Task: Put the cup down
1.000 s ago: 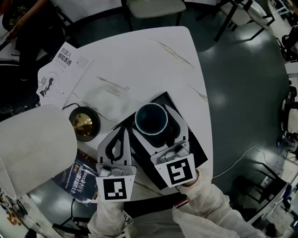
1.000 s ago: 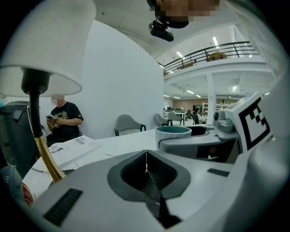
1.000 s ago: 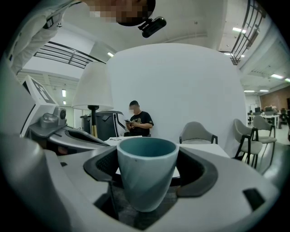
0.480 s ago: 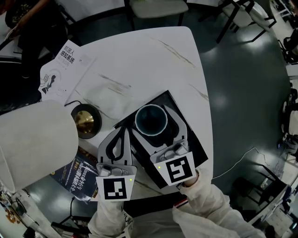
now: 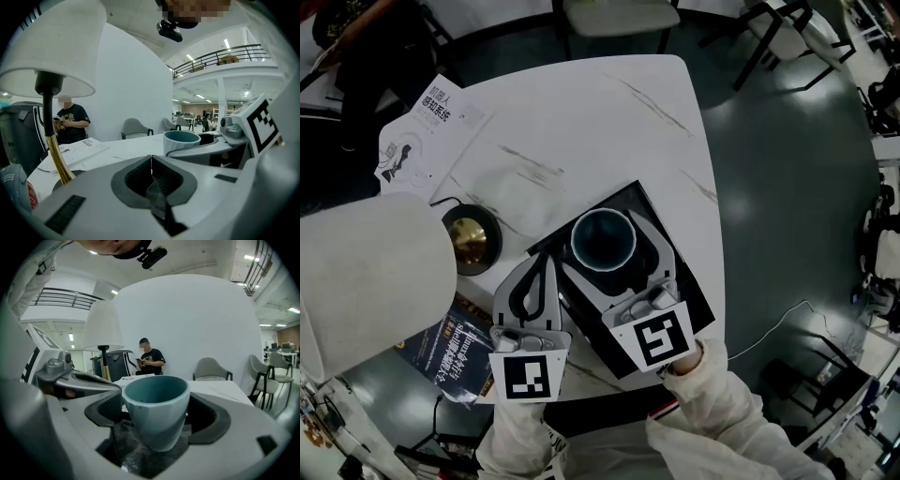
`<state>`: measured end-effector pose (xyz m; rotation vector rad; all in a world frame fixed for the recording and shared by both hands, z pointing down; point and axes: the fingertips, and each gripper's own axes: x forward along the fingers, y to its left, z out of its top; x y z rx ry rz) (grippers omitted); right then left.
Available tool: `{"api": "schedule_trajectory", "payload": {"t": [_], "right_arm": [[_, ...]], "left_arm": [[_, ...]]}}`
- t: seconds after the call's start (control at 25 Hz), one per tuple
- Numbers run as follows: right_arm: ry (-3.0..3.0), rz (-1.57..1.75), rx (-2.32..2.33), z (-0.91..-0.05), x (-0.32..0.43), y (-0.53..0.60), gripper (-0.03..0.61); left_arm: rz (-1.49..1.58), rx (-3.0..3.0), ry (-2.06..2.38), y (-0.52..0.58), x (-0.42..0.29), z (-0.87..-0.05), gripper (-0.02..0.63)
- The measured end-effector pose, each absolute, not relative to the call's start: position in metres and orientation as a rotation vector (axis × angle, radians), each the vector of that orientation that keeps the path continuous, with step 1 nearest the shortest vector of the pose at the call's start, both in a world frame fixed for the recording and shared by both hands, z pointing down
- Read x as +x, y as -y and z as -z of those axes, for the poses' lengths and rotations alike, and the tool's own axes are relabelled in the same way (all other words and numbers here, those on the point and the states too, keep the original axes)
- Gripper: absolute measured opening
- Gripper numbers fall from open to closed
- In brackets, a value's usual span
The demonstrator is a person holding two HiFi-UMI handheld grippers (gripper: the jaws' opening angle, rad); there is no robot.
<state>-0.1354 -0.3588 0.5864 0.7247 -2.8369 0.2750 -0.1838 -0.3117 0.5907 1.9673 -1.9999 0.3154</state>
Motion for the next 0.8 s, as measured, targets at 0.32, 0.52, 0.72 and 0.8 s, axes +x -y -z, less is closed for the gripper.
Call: {"api": "schedule_trajectory", "payload": {"t": [0.32,0.52,0.72,0.8], "right_arm": [[2.847,-0.224,0.629,-0.584,-0.135,0.351,0.454],[2.827,-0.186,0.629,-0.575,-0.120,0.351,0.459],[2.816,-0.188,0.712,-0.565,-0.105,0.349,0.459],[2.818,-0.180,0.738,-0.560,-0.100,0.343,0.457]], "left_arm": [[-0.304,1.985,1.987,0.307,-0.180,-0.584,0.012],[-0.291,2.006,1.983,0.302,-0.177,-0.573,0.012],[-0.285,2.020,1.973,0.292,-0.171,-0.564,0.012],[-0.283,2.028,1.971,0.287,-0.169,-0.561,0.011]]}}
